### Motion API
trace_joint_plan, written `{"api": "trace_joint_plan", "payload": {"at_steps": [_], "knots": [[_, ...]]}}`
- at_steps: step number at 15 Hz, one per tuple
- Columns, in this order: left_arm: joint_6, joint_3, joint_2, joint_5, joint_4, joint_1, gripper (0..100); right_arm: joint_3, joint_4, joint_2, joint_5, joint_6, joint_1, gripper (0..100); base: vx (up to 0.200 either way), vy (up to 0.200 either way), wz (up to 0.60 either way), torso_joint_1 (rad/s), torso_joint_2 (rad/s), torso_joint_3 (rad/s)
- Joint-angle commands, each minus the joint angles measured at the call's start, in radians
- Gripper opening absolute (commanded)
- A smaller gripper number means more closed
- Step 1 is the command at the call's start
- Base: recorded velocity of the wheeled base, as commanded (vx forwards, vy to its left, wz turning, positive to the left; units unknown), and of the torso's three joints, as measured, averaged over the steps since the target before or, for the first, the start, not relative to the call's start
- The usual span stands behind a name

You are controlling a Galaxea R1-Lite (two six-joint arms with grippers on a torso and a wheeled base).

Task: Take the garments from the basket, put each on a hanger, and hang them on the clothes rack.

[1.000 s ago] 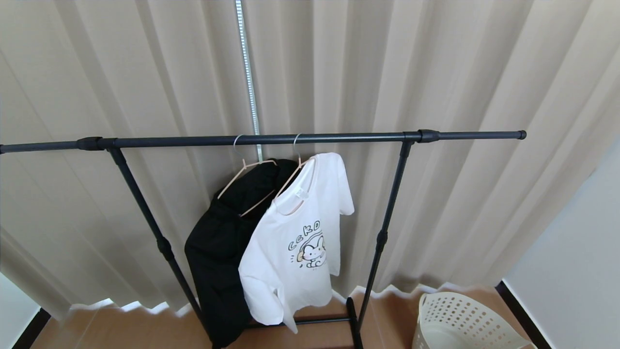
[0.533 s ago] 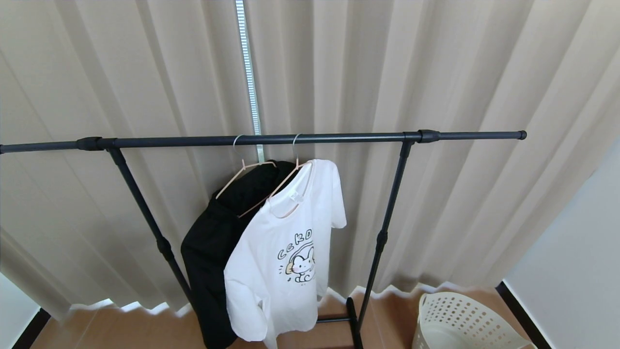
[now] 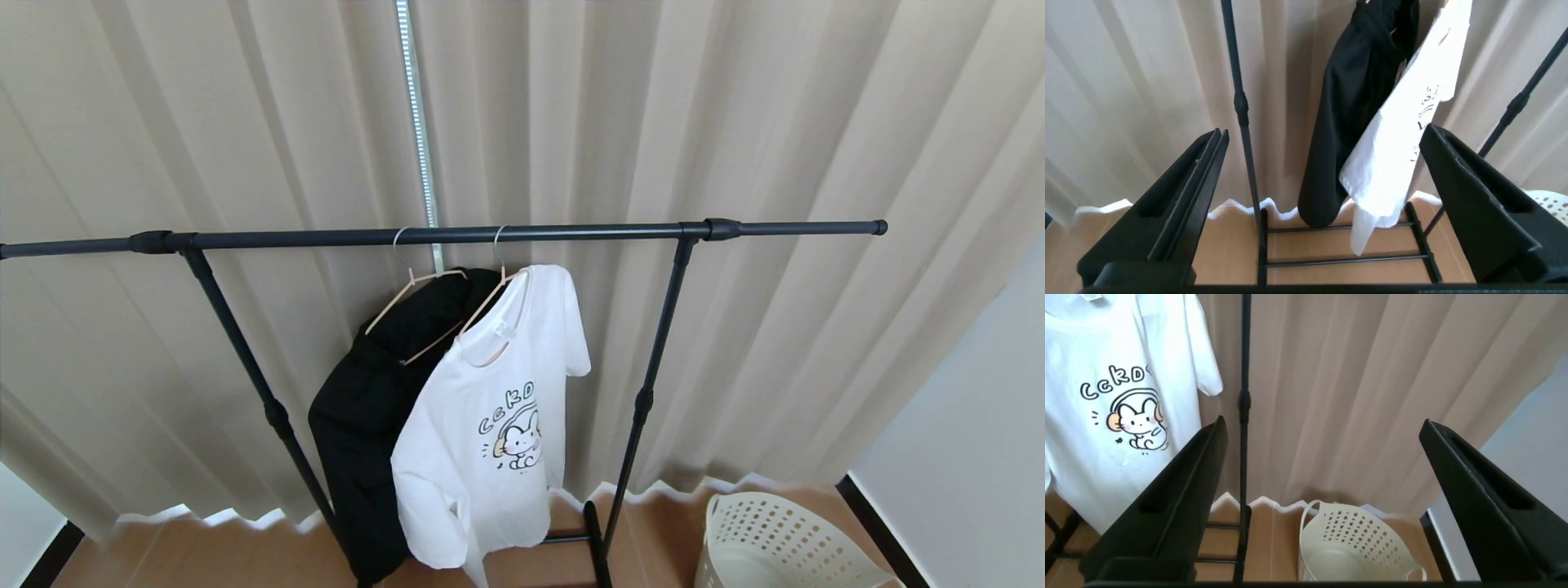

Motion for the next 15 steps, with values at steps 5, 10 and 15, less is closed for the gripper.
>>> {"api": "trace_joint_plan", "payload": {"at_steps": [5,10,15], "knots": [[-0.002,-0.001,-0.003,-0.002,0.001,-0.001,100,-0.006,0.03,0.0,0.148,0.009,0.001,100,0.0,0.0,0.0,0.0,0.0,0.0],[-0.002,-0.001,-0.003,-0.002,0.001,-0.001,100,-0.006,0.026,0.0,0.145,0.017,0.001,100,0.0,0.0,0.0,0.0,0.0,0.0],[-0.002,-0.001,-0.003,-0.002,0.001,-0.001,100,-0.004,0.025,0.0,0.147,0.012,0.001,100,0.0,0.0,0.0,0.0,0.0,0.0]]}}
